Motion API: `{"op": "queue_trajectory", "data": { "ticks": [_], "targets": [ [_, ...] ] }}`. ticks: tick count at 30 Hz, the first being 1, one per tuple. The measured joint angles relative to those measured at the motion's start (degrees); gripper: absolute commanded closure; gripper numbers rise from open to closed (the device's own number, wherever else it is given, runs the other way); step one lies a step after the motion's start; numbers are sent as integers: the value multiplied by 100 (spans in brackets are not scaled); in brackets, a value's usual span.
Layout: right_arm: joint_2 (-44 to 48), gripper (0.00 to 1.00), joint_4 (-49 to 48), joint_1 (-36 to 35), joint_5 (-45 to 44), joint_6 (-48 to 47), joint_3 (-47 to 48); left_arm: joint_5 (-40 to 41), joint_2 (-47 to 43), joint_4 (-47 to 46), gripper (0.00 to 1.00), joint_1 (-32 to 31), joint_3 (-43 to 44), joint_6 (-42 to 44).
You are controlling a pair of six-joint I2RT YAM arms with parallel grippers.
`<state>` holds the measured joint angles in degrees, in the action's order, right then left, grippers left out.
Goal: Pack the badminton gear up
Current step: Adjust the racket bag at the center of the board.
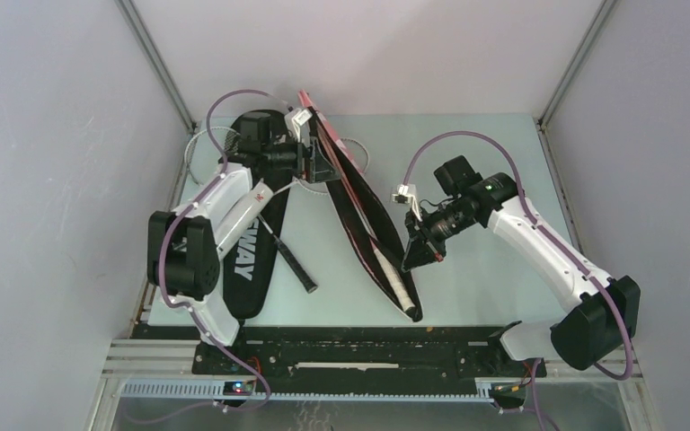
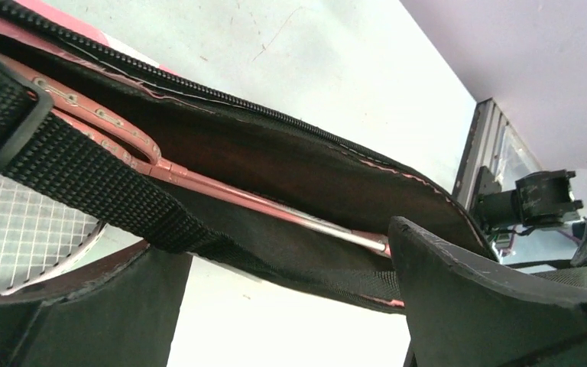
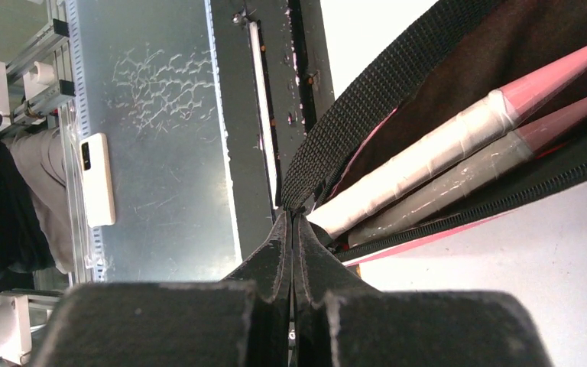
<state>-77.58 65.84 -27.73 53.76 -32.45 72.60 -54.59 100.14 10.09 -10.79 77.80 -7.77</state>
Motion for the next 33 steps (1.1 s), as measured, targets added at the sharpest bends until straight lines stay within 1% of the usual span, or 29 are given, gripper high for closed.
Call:
{"op": "queue_trajectory", "data": {
  "ticks": [5,9,11,13,16,18,20,25,27,29,33],
  "targets": [
    [0,100,-4,90,46,44,0,151,-291,437,0,0,-72,603],
    [-37,100,-83,389,190,190,0,365,-885,782,0,0,-271,1215],
    [-94,100,-157,531,264,271,0,470,-1233,898,6,-7,-398,1491],
    [-160,100,-212,608,330,323,0,549,-1589,1047,9,-35,-525,1790],
    [-249,100,-256,667,393,339,0,719,-1991,1307,15,-229,-671,2391],
    [-295,100,-304,702,431,339,0,890,-2203,1493,21,-562,-793,2859],
    [-350,100,-385,778,466,345,0,984,-2295,1746,24,-1043,-848,3287],
    [-387,100,-415,981,629,387,0,1279,-2142,2135,26,-2109,-848,4039],
    [-389,100,-404,1005,638,374,0,1447,-2033,2199,25,-2420,-859,4247],
    [-389,100,-387,1023,640,334,-9,1615,-1937,2181,24,-2647,-962,4433],
    [-393,100,-437,1051,601,286,-208,1987,-1849,2131,23,-2813,-1379,4760]
  ]
}}
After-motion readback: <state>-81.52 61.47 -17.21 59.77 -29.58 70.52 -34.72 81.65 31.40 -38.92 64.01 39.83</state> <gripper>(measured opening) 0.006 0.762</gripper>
